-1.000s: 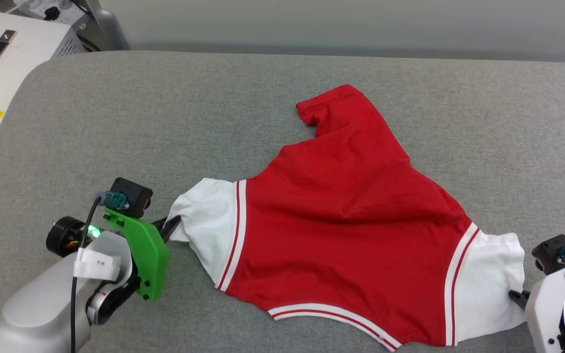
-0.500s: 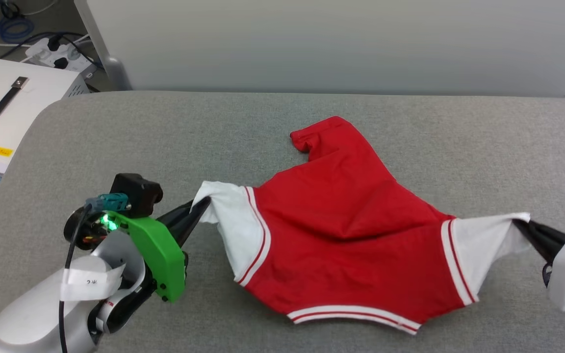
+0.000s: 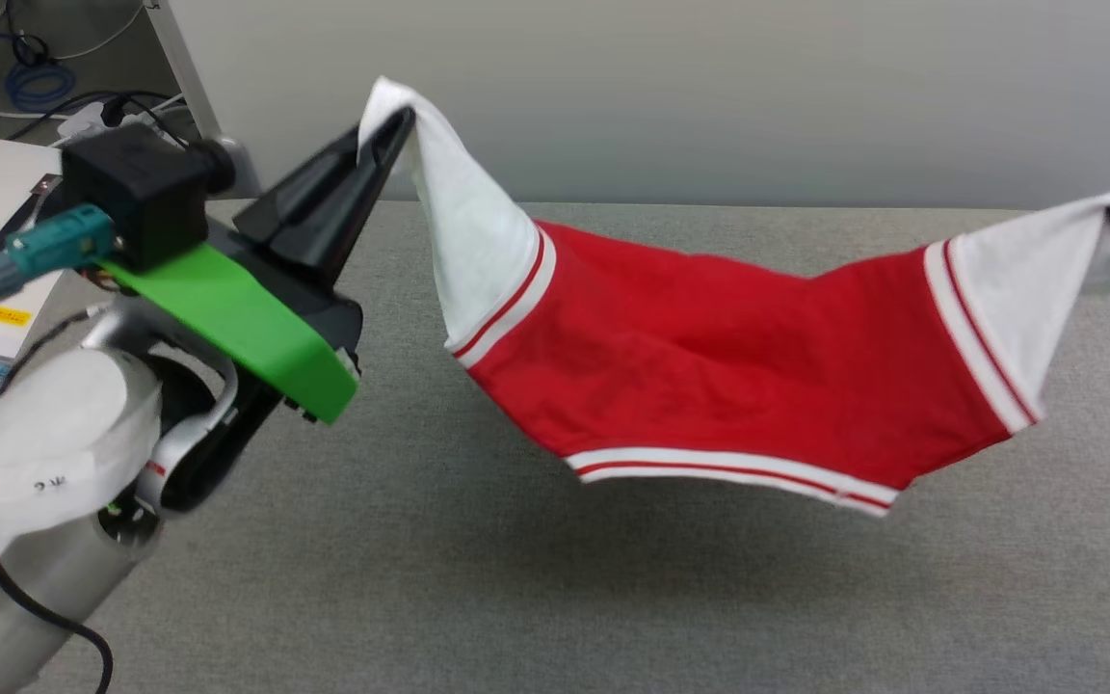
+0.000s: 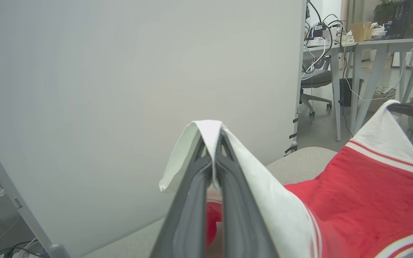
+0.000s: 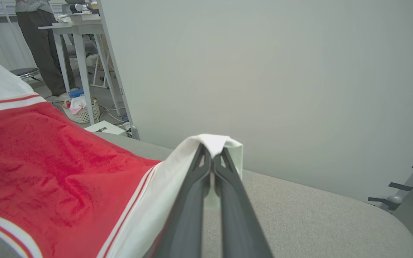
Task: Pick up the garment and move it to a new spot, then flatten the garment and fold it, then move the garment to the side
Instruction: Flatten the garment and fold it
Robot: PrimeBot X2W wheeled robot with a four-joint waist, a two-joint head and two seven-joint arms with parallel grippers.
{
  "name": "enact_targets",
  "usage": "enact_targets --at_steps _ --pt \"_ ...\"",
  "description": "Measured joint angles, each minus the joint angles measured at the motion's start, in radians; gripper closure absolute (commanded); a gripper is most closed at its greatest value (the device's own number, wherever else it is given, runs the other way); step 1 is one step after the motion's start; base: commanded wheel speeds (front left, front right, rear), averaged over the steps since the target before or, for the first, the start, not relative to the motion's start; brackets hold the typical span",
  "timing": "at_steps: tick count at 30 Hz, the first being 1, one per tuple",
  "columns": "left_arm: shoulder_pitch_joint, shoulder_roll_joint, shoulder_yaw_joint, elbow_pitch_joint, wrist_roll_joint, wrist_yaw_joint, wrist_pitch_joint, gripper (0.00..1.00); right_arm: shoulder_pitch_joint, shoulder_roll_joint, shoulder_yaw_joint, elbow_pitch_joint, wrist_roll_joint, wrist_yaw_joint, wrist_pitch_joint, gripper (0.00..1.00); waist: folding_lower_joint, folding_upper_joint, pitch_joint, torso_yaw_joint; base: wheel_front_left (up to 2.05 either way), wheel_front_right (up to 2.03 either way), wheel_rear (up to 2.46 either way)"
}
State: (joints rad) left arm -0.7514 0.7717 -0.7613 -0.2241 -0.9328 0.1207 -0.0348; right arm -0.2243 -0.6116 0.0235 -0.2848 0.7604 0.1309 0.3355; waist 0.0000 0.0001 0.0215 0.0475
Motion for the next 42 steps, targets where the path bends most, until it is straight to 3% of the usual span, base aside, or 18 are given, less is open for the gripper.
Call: enact_targets --at_steps 8,20,29,42 --pt "-0.165 -0.041 0.054 -0.021 0.022 0.000 -0.004 1.00 -0.184 0.030 -0.074 -0.019 -0.010 0.000 -0.026 1.00 0.0000 0.0000 0.036 -0.004 0.00 0.00 0.00" --pt "-0.416 -0.149 0.105 0.110 0.040 -0.039 -0.028 1.00 -0.542 0.057 -0.071 0.106 -0.050 0.000 -0.069 1.00 0.0000 0.0000 0.181 0.000 0.00 0.00 0.00" --pt "-0.667 -0.234 0.145 0.387 0.078 -0.091 -0.060 1.00 -0.921 0.066 -0.002 0.329 -0.170 0.000 -0.096 1.00 0.0003 0.0000 0.354 0.000 0.00 0.00 0.00" --pt "-0.974 -0.340 0.158 0.766 0.129 -0.153 -0.139 1.00 -1.363 0.101 0.096 0.732 -0.314 0.000 -0.232 1.00 0.0004 0.0000 0.569 0.002 0.00 0.00 0.00"
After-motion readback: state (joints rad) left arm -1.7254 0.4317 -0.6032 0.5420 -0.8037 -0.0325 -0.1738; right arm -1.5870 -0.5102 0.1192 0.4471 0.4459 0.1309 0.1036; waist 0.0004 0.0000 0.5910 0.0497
